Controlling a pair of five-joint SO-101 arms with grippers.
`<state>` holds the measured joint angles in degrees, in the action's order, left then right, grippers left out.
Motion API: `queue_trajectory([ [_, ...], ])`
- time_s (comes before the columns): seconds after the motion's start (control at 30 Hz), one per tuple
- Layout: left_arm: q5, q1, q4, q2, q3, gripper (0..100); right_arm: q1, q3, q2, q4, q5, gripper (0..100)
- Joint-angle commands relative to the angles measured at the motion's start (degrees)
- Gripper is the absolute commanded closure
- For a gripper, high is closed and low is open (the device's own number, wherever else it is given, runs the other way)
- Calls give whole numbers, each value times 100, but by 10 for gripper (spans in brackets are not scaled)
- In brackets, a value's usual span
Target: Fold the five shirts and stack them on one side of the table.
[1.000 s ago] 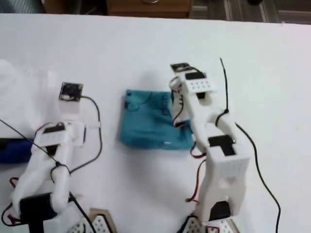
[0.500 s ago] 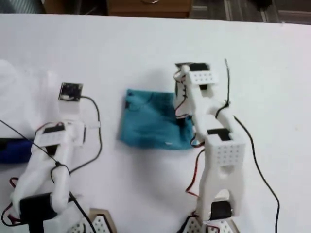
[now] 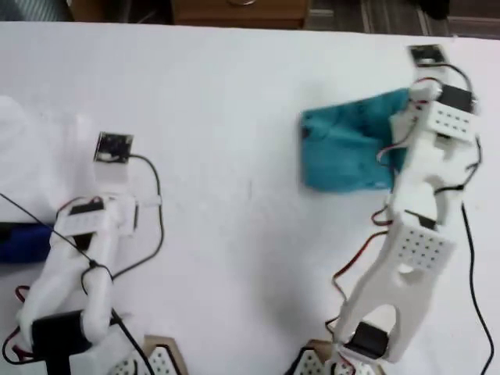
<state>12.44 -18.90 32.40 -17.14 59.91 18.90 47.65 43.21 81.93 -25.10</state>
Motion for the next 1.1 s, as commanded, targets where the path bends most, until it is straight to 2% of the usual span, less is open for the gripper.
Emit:
queue_trajectory([
  [0.0, 26, -44, -88, 0, -189, 973, 277, 308, 40, -681, -44, 979],
  [0.13, 26, -44, -88, 0, -189, 973, 444, 334, 365, -1385, -141, 979],
  [0.37, 26, -44, -88, 0, -189, 973, 681, 343, 989, -2554, -1187, 979],
  [0.47, 26, -44, -88, 0, -189, 973, 857, 343, 1007, -2853, -1020, 979],
  [0.63, 26, -44, -88, 0, -189, 973, 1121, 343, 998, -3108, -299, 979],
  [1.07, 26, -44, -88, 0, -189, 973, 910, 334, 1042, -3336, -290, 971],
])
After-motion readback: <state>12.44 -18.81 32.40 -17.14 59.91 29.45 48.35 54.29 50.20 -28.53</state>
